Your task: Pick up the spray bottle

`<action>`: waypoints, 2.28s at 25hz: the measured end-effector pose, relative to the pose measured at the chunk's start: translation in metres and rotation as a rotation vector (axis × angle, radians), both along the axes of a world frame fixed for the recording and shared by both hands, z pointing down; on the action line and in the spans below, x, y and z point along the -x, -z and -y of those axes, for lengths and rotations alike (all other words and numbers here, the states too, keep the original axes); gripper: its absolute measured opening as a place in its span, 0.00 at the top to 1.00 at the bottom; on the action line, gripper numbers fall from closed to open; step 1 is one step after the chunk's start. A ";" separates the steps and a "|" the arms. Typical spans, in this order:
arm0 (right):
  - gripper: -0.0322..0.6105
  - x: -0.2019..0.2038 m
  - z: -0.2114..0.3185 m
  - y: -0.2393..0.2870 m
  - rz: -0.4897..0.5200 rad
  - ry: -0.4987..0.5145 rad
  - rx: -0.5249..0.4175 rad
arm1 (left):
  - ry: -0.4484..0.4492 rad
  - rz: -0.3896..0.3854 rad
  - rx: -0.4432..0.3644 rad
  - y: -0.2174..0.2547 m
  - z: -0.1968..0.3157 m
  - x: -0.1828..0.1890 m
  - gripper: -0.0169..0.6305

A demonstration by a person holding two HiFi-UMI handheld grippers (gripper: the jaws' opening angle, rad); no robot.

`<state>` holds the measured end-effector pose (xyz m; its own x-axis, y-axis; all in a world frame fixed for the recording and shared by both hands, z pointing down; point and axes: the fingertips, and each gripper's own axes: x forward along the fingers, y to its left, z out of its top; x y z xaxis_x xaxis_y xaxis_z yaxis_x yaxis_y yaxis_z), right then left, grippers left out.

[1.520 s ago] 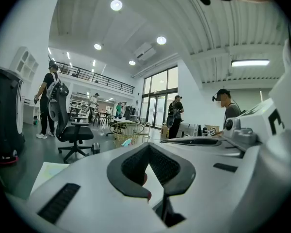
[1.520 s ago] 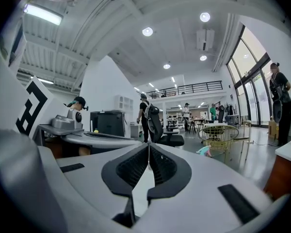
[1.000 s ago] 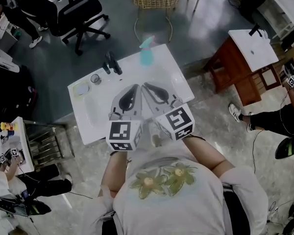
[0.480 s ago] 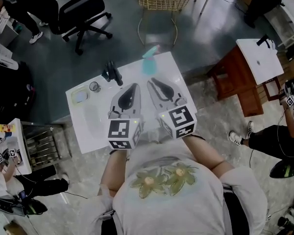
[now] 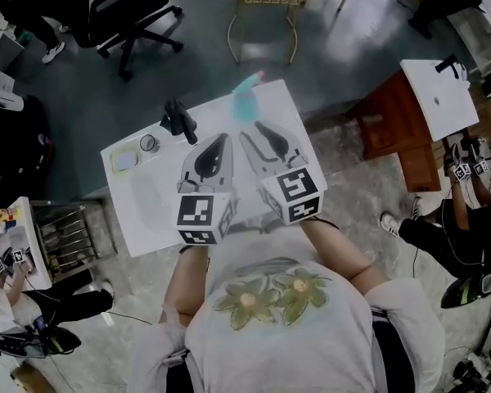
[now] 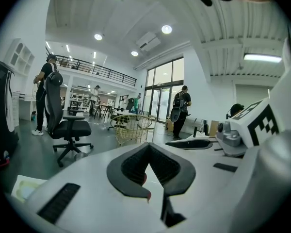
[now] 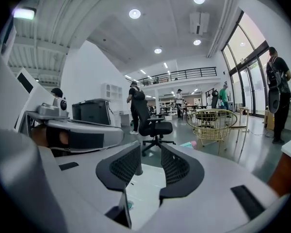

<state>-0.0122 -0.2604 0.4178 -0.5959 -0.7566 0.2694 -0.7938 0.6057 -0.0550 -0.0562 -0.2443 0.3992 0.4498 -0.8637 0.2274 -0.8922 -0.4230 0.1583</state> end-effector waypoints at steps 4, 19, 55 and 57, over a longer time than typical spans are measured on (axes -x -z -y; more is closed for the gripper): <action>0.78 -0.005 0.012 -0.010 0.001 -0.013 0.016 | 0.000 0.024 0.023 -0.006 0.004 -0.002 0.96; 0.78 -0.010 0.048 -0.050 -0.035 -0.046 0.070 | 0.012 0.033 0.066 -0.017 0.014 0.002 0.96; 0.74 -0.005 0.120 -0.113 -0.119 -0.095 0.163 | 0.041 -0.006 0.176 -0.051 0.059 0.027 0.96; 0.74 -0.005 0.123 -0.115 -0.132 -0.099 0.159 | 0.038 -0.001 0.177 -0.052 0.061 0.026 0.96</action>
<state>-0.0075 -0.3831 0.5325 -0.4727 -0.7514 0.4604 -0.8555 0.5166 -0.0354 -0.0822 -0.3053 0.4513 0.4175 -0.8268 0.3769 -0.9070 -0.3542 0.2278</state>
